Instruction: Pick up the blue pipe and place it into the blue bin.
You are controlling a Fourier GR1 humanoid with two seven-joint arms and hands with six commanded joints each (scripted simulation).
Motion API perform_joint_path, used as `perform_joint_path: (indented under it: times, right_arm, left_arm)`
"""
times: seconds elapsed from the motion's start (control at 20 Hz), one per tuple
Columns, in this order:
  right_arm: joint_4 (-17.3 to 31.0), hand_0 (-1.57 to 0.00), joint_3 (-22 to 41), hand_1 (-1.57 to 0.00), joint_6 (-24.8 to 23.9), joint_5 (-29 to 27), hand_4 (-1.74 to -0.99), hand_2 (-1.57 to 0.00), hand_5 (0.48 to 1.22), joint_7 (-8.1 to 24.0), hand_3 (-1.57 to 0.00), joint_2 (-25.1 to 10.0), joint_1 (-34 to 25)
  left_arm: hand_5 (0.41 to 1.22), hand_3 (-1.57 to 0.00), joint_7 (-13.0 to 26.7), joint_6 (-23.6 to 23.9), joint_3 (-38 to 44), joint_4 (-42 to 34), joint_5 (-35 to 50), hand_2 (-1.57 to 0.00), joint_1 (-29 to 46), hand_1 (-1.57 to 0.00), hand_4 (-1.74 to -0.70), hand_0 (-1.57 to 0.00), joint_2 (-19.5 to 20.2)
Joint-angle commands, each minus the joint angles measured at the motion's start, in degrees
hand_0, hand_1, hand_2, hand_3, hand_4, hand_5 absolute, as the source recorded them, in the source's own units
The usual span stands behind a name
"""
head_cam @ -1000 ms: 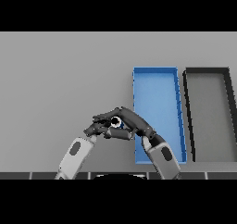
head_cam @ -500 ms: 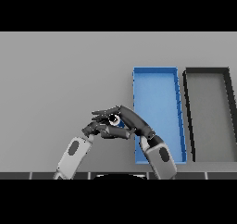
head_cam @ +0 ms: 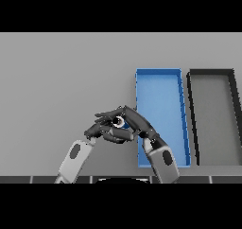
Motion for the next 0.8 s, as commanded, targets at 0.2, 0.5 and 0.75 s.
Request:
perform_joint_path:
  times: [0.2, 0.5, 0.75]
  right_arm:
    - [-3.7, -1.57, -5.3, -1.57, 0.3, -7.9, -1.494, -1.57, 1.221, 7.7, -1.57, 3.4, -5.3]
    - [-3.5, -1.57, -16.4, -1.57, -7.7, -18.5, -1.497, -1.57, 1.221, 15.0, -1.57, -0.5, -20.3]
    - [-1.2, -1.57, -25.8, -1.57, -14.0, -19.9, -1.498, -1.57, 1.221, 15.2, -1.57, -11.5, -28.3]
  left_arm:
    - [0.493, -0.01, 2.3, 1.2, 0.1, 0.4, -0.9, -0.01, -0.3, -0.01, -0.97, -0.01, -0.4]
    - [0.474, 0.00, 1.1, 0.6, 0.0, -0.7, -0.6, 0.00, 0.5, 0.00, -0.95, 0.00, 0.4]
    - [0.466, 0.00, -0.9, 0.7, -0.3, -1.9, -1.2, 0.00, 1.7, 0.00, -0.95, 0.00, 1.2]
